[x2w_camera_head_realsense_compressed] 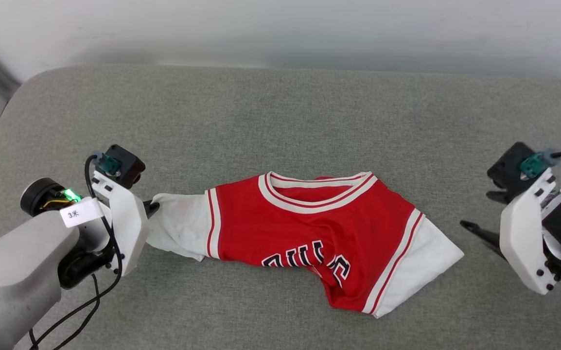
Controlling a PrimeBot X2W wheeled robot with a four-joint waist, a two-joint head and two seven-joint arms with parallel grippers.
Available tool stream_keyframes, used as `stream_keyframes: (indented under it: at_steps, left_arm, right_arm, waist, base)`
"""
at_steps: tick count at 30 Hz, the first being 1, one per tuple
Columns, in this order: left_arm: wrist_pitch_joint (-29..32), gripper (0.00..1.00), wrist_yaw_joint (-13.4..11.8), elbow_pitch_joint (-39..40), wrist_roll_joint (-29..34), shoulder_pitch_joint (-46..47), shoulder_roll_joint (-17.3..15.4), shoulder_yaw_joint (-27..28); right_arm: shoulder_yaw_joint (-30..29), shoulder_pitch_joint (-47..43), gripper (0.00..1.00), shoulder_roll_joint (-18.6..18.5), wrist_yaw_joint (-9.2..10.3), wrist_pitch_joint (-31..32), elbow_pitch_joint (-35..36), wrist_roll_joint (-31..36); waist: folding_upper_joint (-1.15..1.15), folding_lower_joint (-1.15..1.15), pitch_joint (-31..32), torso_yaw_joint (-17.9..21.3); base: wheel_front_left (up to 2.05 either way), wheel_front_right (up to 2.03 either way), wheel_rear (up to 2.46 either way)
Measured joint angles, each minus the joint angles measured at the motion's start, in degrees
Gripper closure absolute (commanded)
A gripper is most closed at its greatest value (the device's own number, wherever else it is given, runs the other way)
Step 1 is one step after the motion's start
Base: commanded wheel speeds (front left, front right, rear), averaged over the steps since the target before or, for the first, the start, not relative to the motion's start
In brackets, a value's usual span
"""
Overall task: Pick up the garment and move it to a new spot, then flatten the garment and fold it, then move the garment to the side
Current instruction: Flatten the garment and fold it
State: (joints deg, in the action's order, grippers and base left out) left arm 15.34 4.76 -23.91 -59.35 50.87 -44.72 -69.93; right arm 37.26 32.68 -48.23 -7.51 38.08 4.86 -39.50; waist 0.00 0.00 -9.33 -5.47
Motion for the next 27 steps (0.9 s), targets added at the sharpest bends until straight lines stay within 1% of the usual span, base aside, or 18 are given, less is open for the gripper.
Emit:
stream_keyframes:
  at_steps: [3,6,10,15,20,21,22,23,25,27]
  left_arm:
    - [-0.33,1.0,-0.26,0.6,0.22,0.52,-0.04,0.2]
    - [-0.57,1.0,-0.34,1.4,0.66,1.41,0.0,0.49]
    - [-1.11,1.0,-0.75,2.3,1.13,2.58,0.07,0.97]
    - [-1.9,1.0,-0.89,3.0,1.71,3.91,0.42,1.42]
    - [-2.27,1.0,-0.8,2.7,2.14,4.58,1.16,1.42]
    - [-2.42,1.0,-0.8,2.6,2.13,4.59,1.38,1.41]
    - [-2.43,1.0,-0.77,2.47,2.13,4.59,1.45,1.4]
    - [-2.44,1.0,-0.76,2.32,2.12,4.59,1.47,1.4]
    - [-2.5,1.0,-0.69,1.93,1.99,4.58,1.44,1.38]
    - [-2.58,1.0,-0.57,1.77,1.78,4.58,1.26,1.37]
  right_arm:
    - [5.28,2.53,0.0,-1.22,0.0,7.24,-1.18,-3.48]
    - [9.6,5.03,0.0,-1.44,0.0,11.23,-3.79,-4.85]
    - [13.96,8.5,0.0,0.44,0.0,11.92,-8.68,-5.41]
    - [19.49,11.44,0.0,3.34,0.0,10.6,-14.41,-6.84]
    - [25.15,13.96,0.0,3.55,0.12,8.61,-17.51,-8.06]
    - [26.19,14.42,0.6,3.54,0.13,8.27,-17.91,-8.48]
    - [27.11,14.9,0.68,3.52,0.2,7.45,-18.02,-8.8]
    - [27.83,15.14,1.0,3.48,0.2,5.91,-18.34,-9.17]
    - [29.17,15.61,1.0,3.65,0.18,3.6,-18.96,-10.18]
    - [30.22,15.89,1.0,4.63,0.11,0.87,-19.74,-10.98]
  waist:
    - [0.0,0.0,-0.86,-0.34]
    - [0.0,0.0,-2.12,-0.74]
    - [0.0,0.0,-4.26,-1.36]
    - [0.0,0.0,-7.43,-2.1]
    - [0.0,0.0,-9.69,-2.8]
    - [0.0,0.0,-9.87,-2.9]
    - [0.0,-0.01,-9.93,-2.92]
    - [0.0,-0.01,-9.91,-2.89]
    - [0.0,-0.01,-9.59,-2.69]
    - [0.0,-0.01,-8.98,-2.41]
  base:
    - [0.0,0.0,0.0]
    - [0.0,0.0,0.0]
    - [0.0,0.0,0.0]
    - [0.0,0.0,0.0]
    - [0.0,0.0,0.0]
    - [0.0,0.0,0.0]
    - [0.0,0.0,0.0]
    - [0.0,0.0,0.0]
    - [0.0,0.0,0.0]
    - [0.0,0.0,0.0]
